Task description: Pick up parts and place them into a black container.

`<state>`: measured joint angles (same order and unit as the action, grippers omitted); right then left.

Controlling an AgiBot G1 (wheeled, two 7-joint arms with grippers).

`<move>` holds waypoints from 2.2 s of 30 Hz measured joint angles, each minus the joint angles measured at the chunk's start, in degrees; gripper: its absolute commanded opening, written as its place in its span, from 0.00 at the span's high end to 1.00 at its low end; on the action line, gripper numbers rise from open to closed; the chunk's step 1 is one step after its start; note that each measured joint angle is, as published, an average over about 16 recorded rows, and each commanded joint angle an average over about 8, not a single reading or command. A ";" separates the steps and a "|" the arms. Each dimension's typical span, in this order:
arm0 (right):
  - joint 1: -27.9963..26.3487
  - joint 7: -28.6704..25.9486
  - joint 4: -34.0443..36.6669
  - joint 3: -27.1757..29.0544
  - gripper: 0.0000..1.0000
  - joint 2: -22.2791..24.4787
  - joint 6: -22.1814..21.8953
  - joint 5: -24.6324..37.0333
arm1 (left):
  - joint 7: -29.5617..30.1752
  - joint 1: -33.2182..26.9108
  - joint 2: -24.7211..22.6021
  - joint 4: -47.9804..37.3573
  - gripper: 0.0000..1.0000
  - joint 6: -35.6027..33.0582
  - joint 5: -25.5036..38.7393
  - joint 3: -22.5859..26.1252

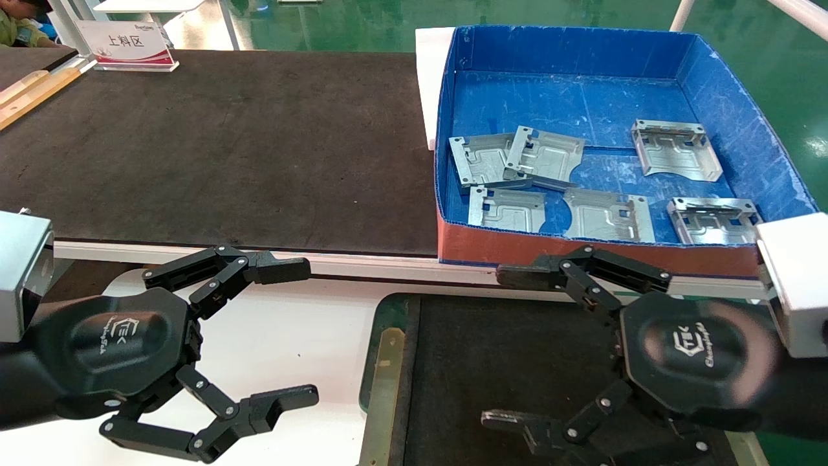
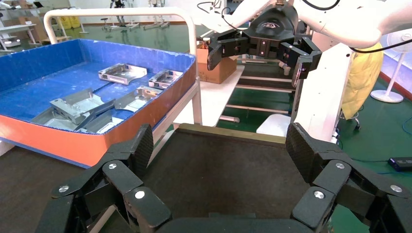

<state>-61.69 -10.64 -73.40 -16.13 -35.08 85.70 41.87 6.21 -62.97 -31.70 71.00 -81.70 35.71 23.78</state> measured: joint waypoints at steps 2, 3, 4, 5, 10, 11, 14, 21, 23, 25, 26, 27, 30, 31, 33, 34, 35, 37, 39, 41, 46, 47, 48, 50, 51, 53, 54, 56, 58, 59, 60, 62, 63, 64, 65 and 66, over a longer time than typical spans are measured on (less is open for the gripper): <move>0.00 0.00 0.00 0.00 0.00 0.00 0.00 0.00 | 0.00 0.00 0.00 0.00 0.00 0.00 0.00 0.00; 0.00 0.00 0.00 0.00 0.00 0.00 0.00 0.00 | 0.00 0.00 0.00 0.00 0.00 0.00 0.00 0.00; 0.00 0.00 0.00 0.00 0.00 0.00 0.00 0.00 | 0.00 0.00 0.00 0.00 0.00 0.00 0.00 0.00; 0.00 0.00 0.00 0.00 0.00 0.00 0.00 0.00 | 0.00 0.00 0.00 0.00 0.00 0.00 0.00 0.00; 0.00 0.00 0.00 0.00 0.00 0.00 0.00 0.00 | 0.00 0.00 0.00 0.00 0.26 0.00 0.00 0.00; 0.00 0.00 0.00 0.00 0.00 0.00 0.00 0.00 | 0.00 0.00 0.00 0.00 0.38 0.00 0.00 0.00; 0.00 0.00 0.00 0.00 0.00 0.00 0.00 0.00 | 0.00 0.00 0.00 0.00 0.76 0.00 0.00 0.00; 0.00 0.00 0.00 0.00 0.00 0.00 0.00 0.00 | 0.00 0.00 0.00 0.00 1.00 0.00 0.00 0.00; 0.00 0.00 0.00 0.00 0.00 0.00 0.00 0.00 | 0.00 0.00 0.00 0.00 1.00 0.00 0.00 0.00; 0.00 0.00 0.00 0.00 0.00 0.00 0.00 0.00 | 0.00 0.00 0.00 0.00 1.00 0.00 0.00 0.00; 0.00 0.00 0.00 0.00 0.00 0.00 0.00 0.00 | 0.00 0.00 0.00 0.00 1.00 0.00 0.00 0.00; 0.00 0.00 0.00 0.00 0.00 0.00 0.00 0.00 | 0.00 0.00 0.00 0.00 1.00 0.00 0.00 0.00; 0.00 0.00 0.00 0.00 0.00 0.00 0.00 0.00 | 0.00 0.00 0.00 0.00 1.00 0.00 0.00 0.00; 0.00 0.00 0.00 0.00 0.00 0.00 0.00 0.00 | 0.00 0.00 0.00 0.00 1.00 0.00 0.00 0.00; 0.00 0.00 0.00 0.00 0.00 0.00 0.00 0.00 | 0.00 0.00 0.00 0.00 1.00 0.00 0.00 0.00; 0.00 0.00 0.00 0.00 0.00 0.00 0.00 0.00 | 0.00 0.00 0.00 0.00 1.00 0.00 0.00 0.00; 0.00 0.00 0.00 0.00 0.00 0.00 0.00 0.00 | 0.00 0.00 0.00 0.00 1.00 0.00 0.00 0.00; 0.00 0.00 0.00 0.00 0.00 0.00 0.00 0.00 | 0.00 0.00 0.00 0.00 1.00 0.00 0.00 0.00; 0.00 0.00 0.00 0.00 0.00 0.00 0.00 0.00 | 0.00 0.00 0.00 0.00 1.00 0.00 0.00 0.00; 0.00 0.00 0.00 0.00 0.00 0.00 0.00 0.00 | 0.00 0.00 0.00 0.00 1.00 0.00 0.00 0.00; 0.00 0.00 0.00 0.00 0.00 0.00 0.00 0.00 | 0.00 0.00 0.00 0.00 1.00 0.00 0.00 0.00; 0.00 0.00 0.00 0.00 0.00 0.00 0.00 0.00 | 0.00 0.00 0.00 0.00 1.00 0.00 0.00 0.00; 0.00 0.00 0.00 0.00 0.00 0.00 0.00 0.00 | 0.00 0.00 0.00 0.00 1.00 0.00 0.00 0.00; 0.00 0.00 0.00 0.00 0.00 0.00 0.00 0.00 | 0.00 0.00 0.00 0.00 1.00 0.00 0.00 0.00; 0.00 0.00 0.00 0.00 0.00 0.00 0.00 0.00 | 0.00 0.00 0.00 0.00 1.00 0.00 0.00 0.00; 0.00 0.00 0.00 0.00 0.00 0.00 0.00 0.00 | 0.00 0.00 0.00 0.00 1.00 0.00 0.00 0.00; 0.00 0.00 0.00 0.00 0.00 0.00 0.00 0.00 | 0.00 0.00 0.00 0.00 1.00 0.00 0.00 0.00; 0.00 0.00 0.00 0.00 0.00 0.00 0.00 0.00 | 0.00 0.00 0.00 0.00 1.00 0.00 0.00 0.00; 0.00 0.00 0.00 0.00 0.00 0.00 0.00 0.00 | 0.00 0.00 0.00 0.00 1.00 0.00 0.00 0.00; 0.00 0.00 0.00 0.00 0.00 0.00 0.00 0.00 | 0.00 0.00 0.00 0.00 1.00 0.00 0.00 0.00; 0.00 0.00 0.00 0.00 0.00 0.00 0.00 0.00 | 0.00 0.00 0.00 0.00 1.00 0.00 0.00 0.00; 0.00 0.00 0.00 0.00 0.00 0.00 0.00 0.00 | 0.00 0.00 0.00 0.00 1.00 0.00 0.00 0.00; 0.00 0.00 0.00 0.00 0.00 0.00 0.00 0.00 | 0.00 0.00 0.00 0.00 1.00 0.00 0.00 0.00; 0.00 0.00 0.00 0.00 0.00 0.00 0.00 0.00 | 0.00 0.00 0.00 0.00 1.00 0.00 0.00 0.00; 0.00 0.00 0.00 0.00 0.00 0.00 0.00 0.00 | 0.00 0.00 0.00 0.00 1.00 0.00 0.00 0.00; 0.00 0.00 0.00 0.00 0.00 0.00 0.00 0.00 | 0.00 0.00 0.00 0.00 1.00 0.00 0.00 0.00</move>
<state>-61.69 -10.64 -73.40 -16.13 -35.08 85.70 41.87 6.21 -62.97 -31.70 71.00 -81.69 35.71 23.78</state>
